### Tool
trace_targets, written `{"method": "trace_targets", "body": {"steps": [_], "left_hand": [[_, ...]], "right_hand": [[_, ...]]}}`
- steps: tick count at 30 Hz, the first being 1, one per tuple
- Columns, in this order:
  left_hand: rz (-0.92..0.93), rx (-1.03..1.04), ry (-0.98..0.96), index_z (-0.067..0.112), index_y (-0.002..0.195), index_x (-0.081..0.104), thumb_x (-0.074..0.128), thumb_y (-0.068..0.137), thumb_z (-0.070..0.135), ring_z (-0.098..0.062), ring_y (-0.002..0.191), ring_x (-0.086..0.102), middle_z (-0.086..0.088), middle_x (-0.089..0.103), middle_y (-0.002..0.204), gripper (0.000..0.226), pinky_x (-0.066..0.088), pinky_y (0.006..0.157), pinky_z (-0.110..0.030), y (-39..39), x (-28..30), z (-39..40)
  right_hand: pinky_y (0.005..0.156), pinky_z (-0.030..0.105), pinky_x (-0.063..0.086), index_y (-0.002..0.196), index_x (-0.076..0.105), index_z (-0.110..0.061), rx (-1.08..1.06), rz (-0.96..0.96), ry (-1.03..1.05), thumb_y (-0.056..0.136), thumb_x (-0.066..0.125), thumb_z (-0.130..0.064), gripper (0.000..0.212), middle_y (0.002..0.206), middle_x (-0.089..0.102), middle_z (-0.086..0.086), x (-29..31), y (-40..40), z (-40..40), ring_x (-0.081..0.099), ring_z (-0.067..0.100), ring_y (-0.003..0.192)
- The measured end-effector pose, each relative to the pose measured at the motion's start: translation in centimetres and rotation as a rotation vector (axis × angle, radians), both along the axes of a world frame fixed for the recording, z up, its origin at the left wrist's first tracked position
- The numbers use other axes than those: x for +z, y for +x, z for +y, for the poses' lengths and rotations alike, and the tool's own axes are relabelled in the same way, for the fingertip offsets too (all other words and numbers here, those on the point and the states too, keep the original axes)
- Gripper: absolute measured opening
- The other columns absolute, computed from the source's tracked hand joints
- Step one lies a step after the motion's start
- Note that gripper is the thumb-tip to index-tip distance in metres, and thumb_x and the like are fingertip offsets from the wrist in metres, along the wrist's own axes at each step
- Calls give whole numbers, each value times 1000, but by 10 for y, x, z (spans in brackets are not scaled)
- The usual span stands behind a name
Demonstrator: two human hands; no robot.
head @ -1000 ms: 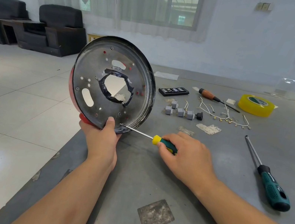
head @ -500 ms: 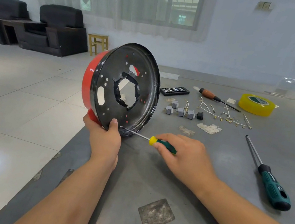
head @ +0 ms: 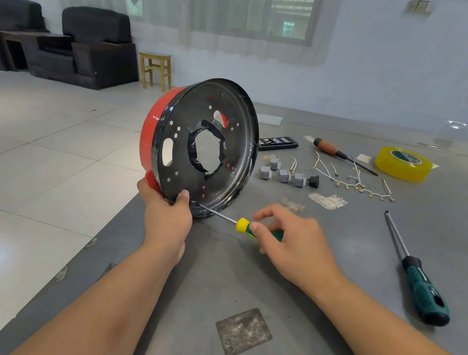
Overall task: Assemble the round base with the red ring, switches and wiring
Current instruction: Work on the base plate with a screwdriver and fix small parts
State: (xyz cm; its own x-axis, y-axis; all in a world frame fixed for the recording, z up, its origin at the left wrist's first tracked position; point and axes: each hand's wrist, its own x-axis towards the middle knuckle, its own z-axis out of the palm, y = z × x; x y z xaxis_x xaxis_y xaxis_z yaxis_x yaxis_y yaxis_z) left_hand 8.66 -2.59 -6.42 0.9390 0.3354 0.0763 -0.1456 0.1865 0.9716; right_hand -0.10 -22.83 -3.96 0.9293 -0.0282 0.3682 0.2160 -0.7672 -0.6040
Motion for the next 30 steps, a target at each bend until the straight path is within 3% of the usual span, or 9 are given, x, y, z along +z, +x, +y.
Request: {"method": "trace_targets", "body": {"steps": [3, 6, 8, 14, 17, 19, 25, 27, 30], "left_hand": [[7, -42, 3, 33, 131, 37, 58, 101, 1, -6, 107, 62, 19, 60, 116, 48, 50, 112, -51, -1, 2, -1], [25, -89, 53, 35, 133, 34, 59, 101, 5, -9, 109, 62, 22, 59, 115, 50, 50, 112, -54, -1, 5, 2], [39, -122, 95, 38, 130, 33, 61, 101, 9, -15, 111, 64, 22, 60, 114, 50, 51, 109, -56, 0, 7, 7], [2, -174, 252, 48, 113, 33, 64, 84, 25, -19, 99, 70, 20, 66, 99, 48, 60, 93, -58, -3, 7, 18], [-17, -188, 280, 47, 112, 32, 62, 83, 25, -20, 94, 72, 29, 68, 89, 46, 62, 88, -58, -4, 6, 19], [-25, -183, 284, 46, 113, 32, 61, 84, 24, -20, 96, 71, 24, 69, 91, 46, 62, 89, -59, -3, 5, 19], [-36, -177, 279, 46, 115, 30, 60, 87, 22, -22, 105, 68, 19, 61, 107, 47, 59, 95, -59, -4, 5, 18], [-29, -177, 263, 45, 116, 31, 61, 86, 22, -23, 104, 69, 19, 61, 108, 49, 60, 94, -59, -3, 4, 19], [-31, -170, 258, 46, 114, 30, 62, 91, 17, -22, 101, 70, 18, 62, 106, 49, 60, 93, -58, -2, 3, 19]], "right_hand": [[62, 28, 52, 94, 64, -35, 20, 110, 149, 100, 58, -41, 11, 73, 74, -10, -1, 0, 4, 67, 3, 56], [69, 16, 46, 100, 61, -35, 10, 124, 55, 89, 70, -50, 21, 88, 69, -11, -1, 1, 1, 62, -1, 83], [69, 11, 43, 100, 57, -33, 39, 136, -10, 81, 77, -38, 27, 96, 62, -13, 0, 2, -3, 58, 4, 89], [67, 11, 45, 86, 60, -33, -9, 84, 71, 80, 83, -36, 24, 87, 66, -14, -8, 2, -8, 62, -3, 78], [65, 27, 55, 82, 68, -27, -55, 102, 172, 86, 75, -45, 20, 71, 73, -10, -9, -1, -5, 69, 6, 64], [61, 24, 53, 81, 71, -23, -51, 191, 212, 94, 67, -44, 25, 69, 75, -10, -3, -1, -3, 69, 8, 57], [35, 20, 26, 104, 61, -12, -41, 596, 789, 90, 75, -33, 29, 84, 74, 10, 14, 1, 5, 42, 15, 46], [36, 21, 30, 103, 57, -13, -23, 569, 705, 79, 86, -24, 40, 86, 65, 6, 14, 0, 5, 46, 14, 47], [52, 15, 40, 93, 56, -26, -76, 314, 166, 76, 85, -30, 34, 86, 65, -9, 14, -6, 4, 57, 3, 60]]}}
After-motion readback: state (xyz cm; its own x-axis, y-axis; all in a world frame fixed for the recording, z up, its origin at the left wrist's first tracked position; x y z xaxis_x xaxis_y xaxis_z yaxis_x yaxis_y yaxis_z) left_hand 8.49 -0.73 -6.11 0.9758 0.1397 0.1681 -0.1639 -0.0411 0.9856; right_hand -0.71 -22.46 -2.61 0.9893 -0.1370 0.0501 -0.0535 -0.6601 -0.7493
